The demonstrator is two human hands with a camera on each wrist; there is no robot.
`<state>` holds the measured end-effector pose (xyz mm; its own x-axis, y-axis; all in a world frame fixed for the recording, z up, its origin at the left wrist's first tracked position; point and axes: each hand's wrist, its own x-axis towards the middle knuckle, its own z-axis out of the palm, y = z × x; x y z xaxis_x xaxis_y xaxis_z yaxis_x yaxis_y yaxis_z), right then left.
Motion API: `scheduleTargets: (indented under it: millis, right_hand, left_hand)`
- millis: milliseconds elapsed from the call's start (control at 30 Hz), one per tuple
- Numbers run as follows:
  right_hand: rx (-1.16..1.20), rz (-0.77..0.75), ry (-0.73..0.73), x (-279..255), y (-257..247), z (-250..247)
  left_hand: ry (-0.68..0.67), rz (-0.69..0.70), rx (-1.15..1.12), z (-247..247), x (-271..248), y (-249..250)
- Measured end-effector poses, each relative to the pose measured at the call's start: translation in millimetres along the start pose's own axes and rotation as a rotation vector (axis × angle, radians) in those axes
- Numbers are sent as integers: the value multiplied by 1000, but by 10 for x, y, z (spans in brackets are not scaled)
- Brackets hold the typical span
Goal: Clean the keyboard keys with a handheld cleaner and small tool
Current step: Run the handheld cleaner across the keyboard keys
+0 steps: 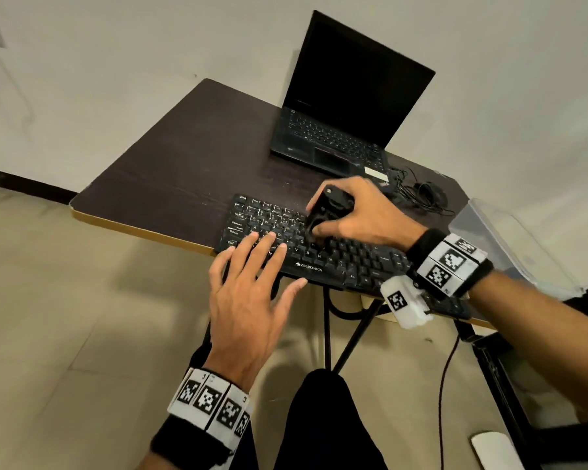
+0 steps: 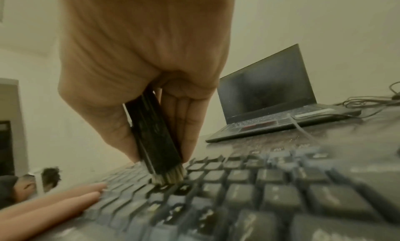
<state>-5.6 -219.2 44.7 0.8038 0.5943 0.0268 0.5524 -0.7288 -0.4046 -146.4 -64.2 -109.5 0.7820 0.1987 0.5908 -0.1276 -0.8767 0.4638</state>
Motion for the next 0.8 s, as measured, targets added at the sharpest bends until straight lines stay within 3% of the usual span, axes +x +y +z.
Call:
scheduleTargets:
  millis: [133,300,433,567,700,800]
  right_hand:
    - [-35,71,103,136,112,-68]
    - [-7,16,11,37,88,-31]
    - [-80,96,138,140,202,-92]
    - [-2,31,49,74,147,-40]
    - [-3,90,127,143,175,-52]
    - [-3,28,80,128,129,-34]
  left_hand:
    - [-15,4,0,-5,-7,-2]
    - [-6,-1,0,3,-9,3]
    - [-4,-2,-4,4,-18,-3]
    - [12,1,-7,14,-9,0]
    - [14,9,-6,15,-10,0]
    - [19,8,-10,12,-7,-16]
